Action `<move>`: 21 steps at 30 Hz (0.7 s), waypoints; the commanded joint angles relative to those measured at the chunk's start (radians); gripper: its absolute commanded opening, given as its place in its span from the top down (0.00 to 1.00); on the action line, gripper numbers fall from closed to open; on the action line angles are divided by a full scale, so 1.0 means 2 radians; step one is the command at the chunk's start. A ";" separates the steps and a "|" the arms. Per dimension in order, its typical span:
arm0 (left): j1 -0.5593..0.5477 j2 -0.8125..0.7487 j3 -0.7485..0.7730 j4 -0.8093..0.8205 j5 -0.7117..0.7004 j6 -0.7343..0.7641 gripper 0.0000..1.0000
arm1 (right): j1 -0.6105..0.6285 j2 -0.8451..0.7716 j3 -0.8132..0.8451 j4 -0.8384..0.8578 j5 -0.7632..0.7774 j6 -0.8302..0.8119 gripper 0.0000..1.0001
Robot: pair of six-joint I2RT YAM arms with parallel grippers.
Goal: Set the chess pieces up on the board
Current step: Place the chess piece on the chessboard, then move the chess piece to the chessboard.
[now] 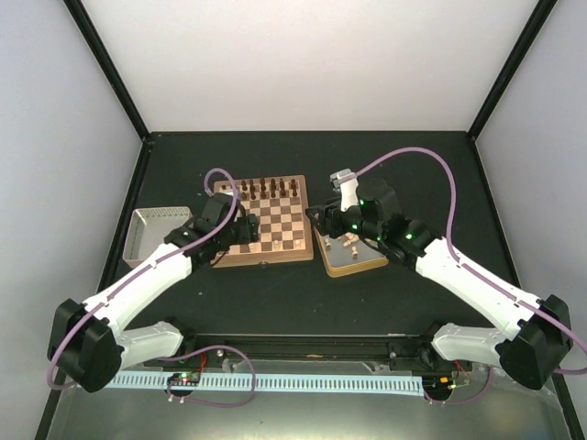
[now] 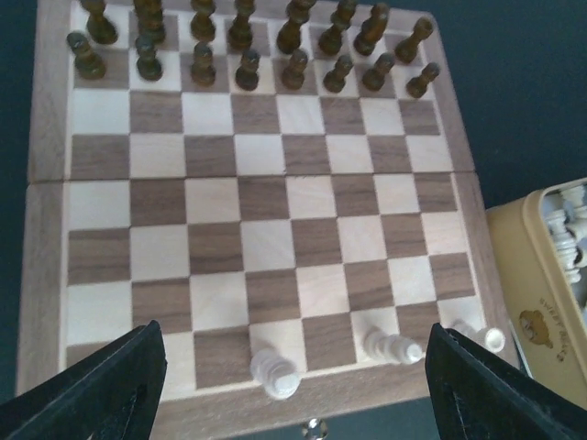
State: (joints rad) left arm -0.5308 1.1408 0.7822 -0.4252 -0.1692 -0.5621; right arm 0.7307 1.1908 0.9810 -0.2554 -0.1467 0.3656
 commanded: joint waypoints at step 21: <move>0.035 0.156 0.092 -0.149 0.158 0.054 0.57 | 0.000 -0.020 -0.020 -0.042 0.164 0.077 0.39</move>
State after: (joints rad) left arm -0.4702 1.4349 0.9150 -0.7189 0.1608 -0.4744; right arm 0.7296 1.1469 0.9455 -0.3454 0.1593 0.5087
